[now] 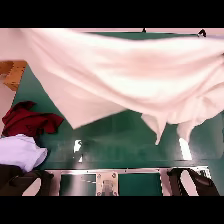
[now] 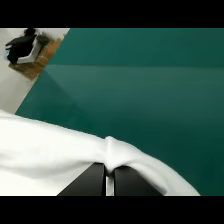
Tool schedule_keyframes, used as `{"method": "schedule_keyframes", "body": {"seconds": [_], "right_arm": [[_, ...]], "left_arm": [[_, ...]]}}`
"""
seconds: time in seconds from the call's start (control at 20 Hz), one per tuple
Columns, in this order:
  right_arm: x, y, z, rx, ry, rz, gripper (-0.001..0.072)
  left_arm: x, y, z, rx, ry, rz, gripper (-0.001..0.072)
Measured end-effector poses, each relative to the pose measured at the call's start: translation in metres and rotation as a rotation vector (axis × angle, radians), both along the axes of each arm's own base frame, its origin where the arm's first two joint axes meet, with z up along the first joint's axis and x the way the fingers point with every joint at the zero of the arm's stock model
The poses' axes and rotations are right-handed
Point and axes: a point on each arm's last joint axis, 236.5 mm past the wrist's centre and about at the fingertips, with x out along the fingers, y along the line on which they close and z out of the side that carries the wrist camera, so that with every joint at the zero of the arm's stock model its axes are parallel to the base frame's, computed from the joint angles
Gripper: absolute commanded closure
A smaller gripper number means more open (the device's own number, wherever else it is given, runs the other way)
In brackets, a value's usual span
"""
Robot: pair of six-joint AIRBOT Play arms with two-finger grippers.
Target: Fold the shirts.
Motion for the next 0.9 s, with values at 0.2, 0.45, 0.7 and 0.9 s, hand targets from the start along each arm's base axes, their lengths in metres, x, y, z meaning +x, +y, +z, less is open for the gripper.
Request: {"method": "schedule_keyframes", "body": {"seconds": [0.2, 0.45, 0.7, 0.9], "right_arm": [[0.046, 0.012, -0.155, 0.15, 0.302, 0.005, 0.0659], [0.079, 0.028, -0.293, 0.161, 0.532, -0.054, 0.0352], [0.083, 0.001, -0.29, 0.086, 0.57, -0.027, 0.0291], [0.024, 0.017, -0.316, 0.103, 0.71, 0.017, 0.0284]], "left_arm": [[0.048, 0.007, -0.14, -0.011, 0.225, 0.045, 0.0683], [0.076, 0.023, -0.274, -0.029, 0.345, 0.153, 0.0682], [0.083, 0.032, -0.331, -0.002, 0.417, 0.186, 0.0682], [0.084, 0.037, -0.345, 0.026, 0.427, 0.195, 0.0682]]}}
